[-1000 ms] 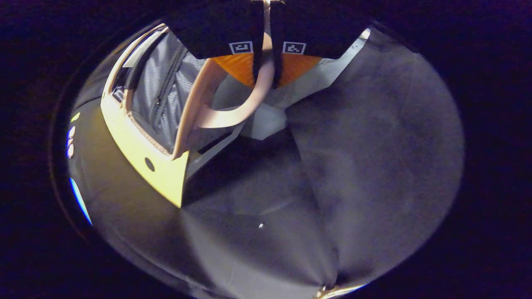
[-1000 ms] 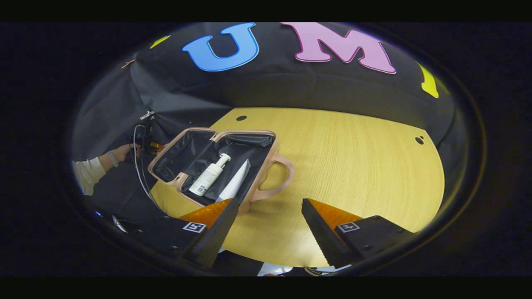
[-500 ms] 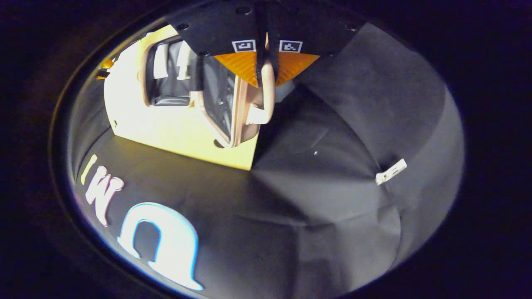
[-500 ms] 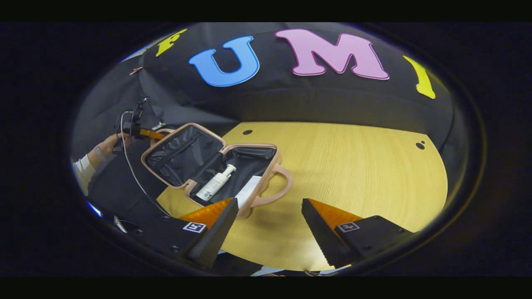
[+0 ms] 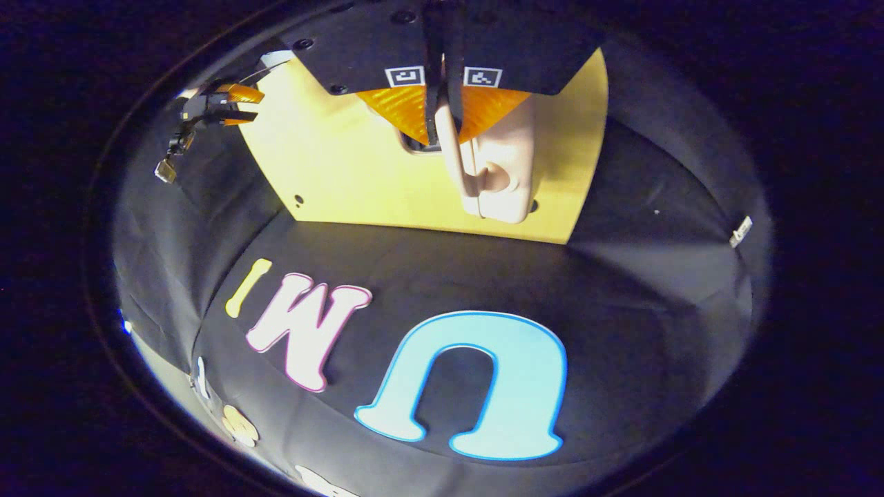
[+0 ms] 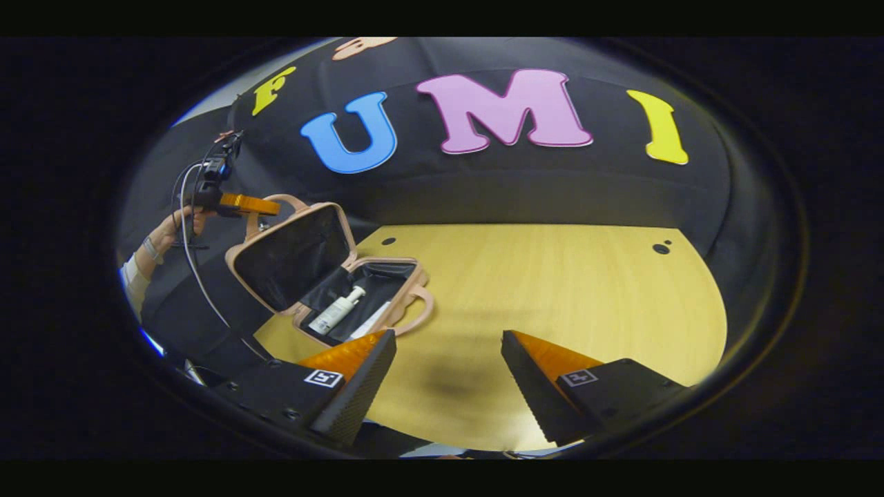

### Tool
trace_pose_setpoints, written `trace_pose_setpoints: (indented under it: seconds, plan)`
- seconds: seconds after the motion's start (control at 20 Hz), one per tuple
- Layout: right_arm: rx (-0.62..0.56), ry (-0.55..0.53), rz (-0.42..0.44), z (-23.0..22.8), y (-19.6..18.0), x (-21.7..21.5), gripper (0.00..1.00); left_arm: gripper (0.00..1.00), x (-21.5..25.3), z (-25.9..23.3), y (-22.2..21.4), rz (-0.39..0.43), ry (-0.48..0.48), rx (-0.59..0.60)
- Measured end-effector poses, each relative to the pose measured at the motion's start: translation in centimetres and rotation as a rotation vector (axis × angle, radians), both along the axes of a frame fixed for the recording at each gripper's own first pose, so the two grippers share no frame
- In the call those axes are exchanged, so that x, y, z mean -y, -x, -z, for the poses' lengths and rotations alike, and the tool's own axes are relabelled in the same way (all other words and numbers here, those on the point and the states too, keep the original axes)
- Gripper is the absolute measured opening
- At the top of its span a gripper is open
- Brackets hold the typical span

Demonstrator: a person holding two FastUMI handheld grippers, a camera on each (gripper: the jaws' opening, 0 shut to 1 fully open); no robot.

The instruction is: First open the suitcase, pack the skin care products into it, and then close the suitcase.

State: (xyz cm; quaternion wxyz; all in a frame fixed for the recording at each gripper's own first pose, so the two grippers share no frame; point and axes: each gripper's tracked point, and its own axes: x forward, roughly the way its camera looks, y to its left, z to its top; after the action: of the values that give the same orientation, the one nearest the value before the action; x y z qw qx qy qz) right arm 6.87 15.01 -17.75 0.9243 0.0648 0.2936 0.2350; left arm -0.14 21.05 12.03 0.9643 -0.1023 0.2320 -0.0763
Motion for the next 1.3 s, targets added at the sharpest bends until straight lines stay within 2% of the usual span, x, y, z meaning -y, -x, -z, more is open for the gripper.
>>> trace_pose_setpoints:
  seconds: [0.2, 0.4, 0.55, 0.75, 0.85, 0.9, 0.95, 1.0, 1.1, 1.15, 1.2, 1.3]
  plan:
    - [0.017, 0.034, 0.075, -0.6, 1.2, 6.1, 0.98, 0.06, 6.7, 4.6, -2.3, 0.105, 0.026, -0.025]
    - [0.006, 0.041, 0.180, -0.9, 2.5, 11.2, 0.97, 0.06, 11.2, 13.1, -4.0, 0.181, 0.027, -0.105]
    - [0.010, 0.031, 0.267, -1.4, 3.4, 14.0, 0.98, 0.06, 13.5, 17.6, -4.8, 0.194, 0.034, -0.193]
    - [0.038, 0.042, 0.359, -1.8, 5.1, 16.1, 0.98, 0.06, 14.8, 21.6, -5.2, 0.213, -0.072, -0.213]
    - [0.049, 0.042, 0.376, -1.8, 6.0, 16.5, 0.97, 0.13, 15.5, 21.6, -5.5, 0.214, -0.087, -0.201]
    - [0.054, 0.041, 0.379, -1.8, 6.3, 16.6, 0.97, 0.19, 15.8, 21.3, -5.4, 0.196, -0.088, -0.197]
    - [0.063, 0.033, 0.380, -1.8, 6.6, 16.9, 0.97, 0.31, 16.1, 20.9, -5.3, 0.188, -0.083, -0.183]
    - [0.065, 0.019, 0.371, -1.9, 6.7, 16.8, 0.97, 0.34, 16.5, 20.1, -5.0, 0.169, -0.089, -0.158]
    - [0.072, 0.012, 0.347, -2.4, 7.1, 17.4, 0.98, 0.68, 17.5, 19.1, -4.5, 0.127, -0.091, -0.103]
    - [0.105, 0.017, 0.335, -3.3, 7.1, 18.0, 0.98, 0.74, 18.4, 18.0, -3.9, 0.112, -0.096, -0.067]
    - [0.141, 0.031, 0.324, -4.1, 6.9, 18.7, 0.97, 0.84, 19.1, 16.8, -3.1, 0.092, -0.121, -0.021]
    - [0.210, 0.060, 0.297, -6.1, 6.8, 20.2, 0.97, 0.96, 20.9, 14.1, -1.3, 0.052, -0.160, 0.075]
